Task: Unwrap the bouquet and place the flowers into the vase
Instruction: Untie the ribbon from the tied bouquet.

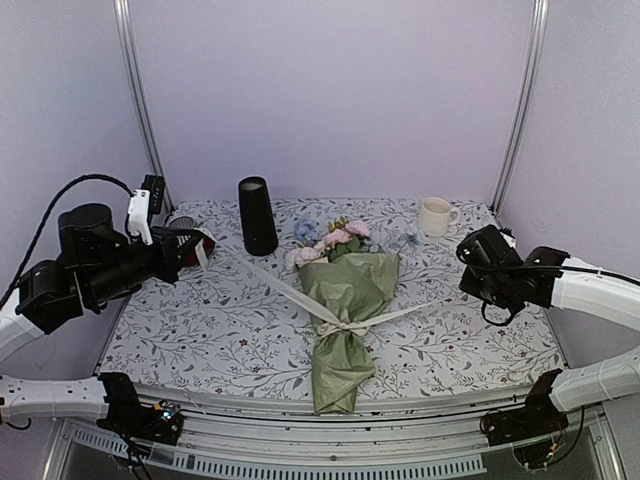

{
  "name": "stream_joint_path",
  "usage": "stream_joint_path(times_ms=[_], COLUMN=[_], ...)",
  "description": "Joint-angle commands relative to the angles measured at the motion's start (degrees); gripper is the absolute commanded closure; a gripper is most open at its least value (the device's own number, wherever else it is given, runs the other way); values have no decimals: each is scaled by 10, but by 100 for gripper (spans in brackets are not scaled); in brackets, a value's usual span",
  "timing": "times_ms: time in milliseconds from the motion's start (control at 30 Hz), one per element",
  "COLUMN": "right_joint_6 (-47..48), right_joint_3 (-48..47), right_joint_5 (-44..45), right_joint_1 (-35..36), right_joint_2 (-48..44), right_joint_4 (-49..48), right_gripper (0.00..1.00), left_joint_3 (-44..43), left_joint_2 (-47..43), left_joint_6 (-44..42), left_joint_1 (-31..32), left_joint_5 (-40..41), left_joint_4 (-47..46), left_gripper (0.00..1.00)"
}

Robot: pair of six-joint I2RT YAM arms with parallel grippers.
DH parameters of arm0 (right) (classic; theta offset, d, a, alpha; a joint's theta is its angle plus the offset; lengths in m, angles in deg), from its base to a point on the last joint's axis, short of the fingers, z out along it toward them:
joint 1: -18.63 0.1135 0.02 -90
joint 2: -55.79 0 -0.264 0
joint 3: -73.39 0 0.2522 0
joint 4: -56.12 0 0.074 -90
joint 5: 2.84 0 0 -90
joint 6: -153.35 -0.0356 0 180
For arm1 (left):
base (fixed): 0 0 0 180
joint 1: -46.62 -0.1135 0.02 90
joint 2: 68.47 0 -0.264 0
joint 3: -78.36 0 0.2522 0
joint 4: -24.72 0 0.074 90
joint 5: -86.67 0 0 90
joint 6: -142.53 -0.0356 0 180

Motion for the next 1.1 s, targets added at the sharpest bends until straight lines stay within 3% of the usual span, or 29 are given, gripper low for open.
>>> stream_joint_path(times_ms=[0,333,600,800,1067], right_joint_6=[39,97,134,126,73], right_joint_3=[-24,-36,-44,-47,-13], right_joint_5=[10,-1,-17,3,27], right_joint_1=[-4,-5,-21,-33,-46], right_joint_2=[-25,-65,-73,-83,-106], right_joint_4=[-6,-45,-70,-52,-32], right_gripper=[98,98,98,98,98], left_joint_3=[-9,1,11,18,40], left_joint_2=[-15,-9,4,-12,-43], left_joint_6=[6,19,35,48,67], left_joint_1=[-11,-39,-114,-162,-179], left_joint_5=[-4,-32,-108,-113,-87], left_joint_4=[-3,-10,-10,1,-4], left_gripper=[100,100,100,100,100])
